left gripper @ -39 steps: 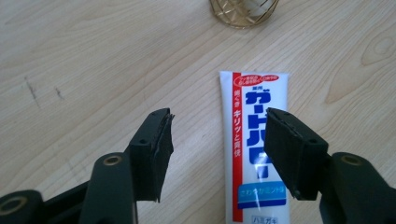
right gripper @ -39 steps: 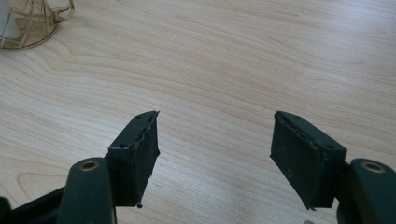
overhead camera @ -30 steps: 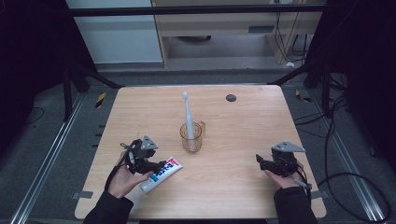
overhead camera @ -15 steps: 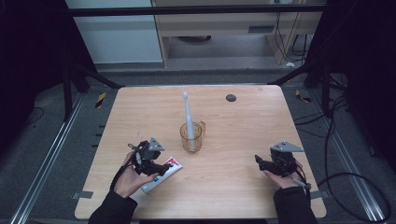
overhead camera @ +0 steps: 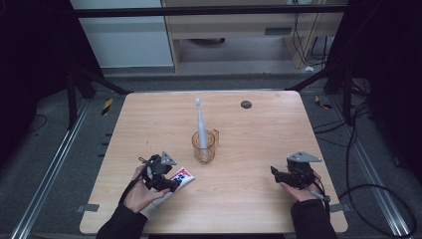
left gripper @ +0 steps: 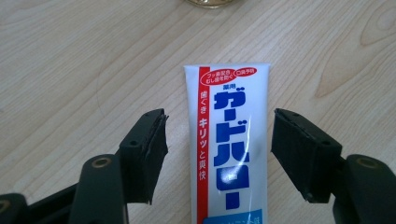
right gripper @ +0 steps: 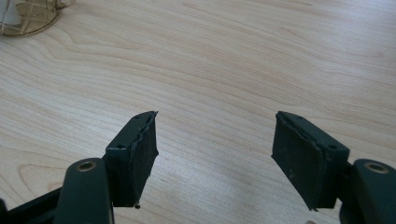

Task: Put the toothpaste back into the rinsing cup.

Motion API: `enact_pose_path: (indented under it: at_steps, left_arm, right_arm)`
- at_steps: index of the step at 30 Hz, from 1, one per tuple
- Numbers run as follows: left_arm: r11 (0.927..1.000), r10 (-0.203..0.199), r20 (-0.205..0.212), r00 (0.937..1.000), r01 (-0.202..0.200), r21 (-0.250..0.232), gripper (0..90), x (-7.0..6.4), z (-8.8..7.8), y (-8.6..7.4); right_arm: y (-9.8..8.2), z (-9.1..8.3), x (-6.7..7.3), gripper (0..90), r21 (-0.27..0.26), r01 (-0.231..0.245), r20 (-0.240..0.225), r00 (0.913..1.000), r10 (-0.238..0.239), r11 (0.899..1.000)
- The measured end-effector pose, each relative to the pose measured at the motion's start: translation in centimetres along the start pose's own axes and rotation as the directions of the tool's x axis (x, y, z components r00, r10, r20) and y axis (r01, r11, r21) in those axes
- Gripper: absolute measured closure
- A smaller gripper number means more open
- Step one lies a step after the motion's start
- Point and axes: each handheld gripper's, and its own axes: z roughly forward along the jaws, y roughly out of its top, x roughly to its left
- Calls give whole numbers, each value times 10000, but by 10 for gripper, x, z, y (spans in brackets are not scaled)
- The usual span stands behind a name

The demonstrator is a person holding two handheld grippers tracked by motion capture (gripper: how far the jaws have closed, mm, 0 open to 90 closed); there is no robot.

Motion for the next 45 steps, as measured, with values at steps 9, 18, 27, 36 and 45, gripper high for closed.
enact_pose_path:
  at_steps: [9, 18, 27, 36, 45]
  left_arm:
    - [9996, 88, 54, 9999, -90, 281, 356, -1, 4, 1]
    - [9985, 71, 146, 9999, -78, 535, 372, -1, 12, 0]
    - [9966, 73, 301, 9995, -97, 818, 397, -2, 19, 2]
    - [9943, 116, 386, 9992, -156, 1051, 404, -2, 23, 4]
    - [9905, 173, 497, 9986, -239, 1357, 387, 0, 31, 5]
  right_arm:
    - [0, 1, 0, 308, 45, 85, -14, 10000, -85, 10000]
    - [0, 2, 0, 307, 128, 40, -7, 10000, -40, 9999]
    - [0, 4, 1, 307, 197, 101, -53, 9999, -100, 9998]
    - [0, 4, 1, 306, 230, 20, -116, 9999, -17, 9997]
    - [0, 5, 1, 306, 225, 115, -98, 9999, -113, 9997]
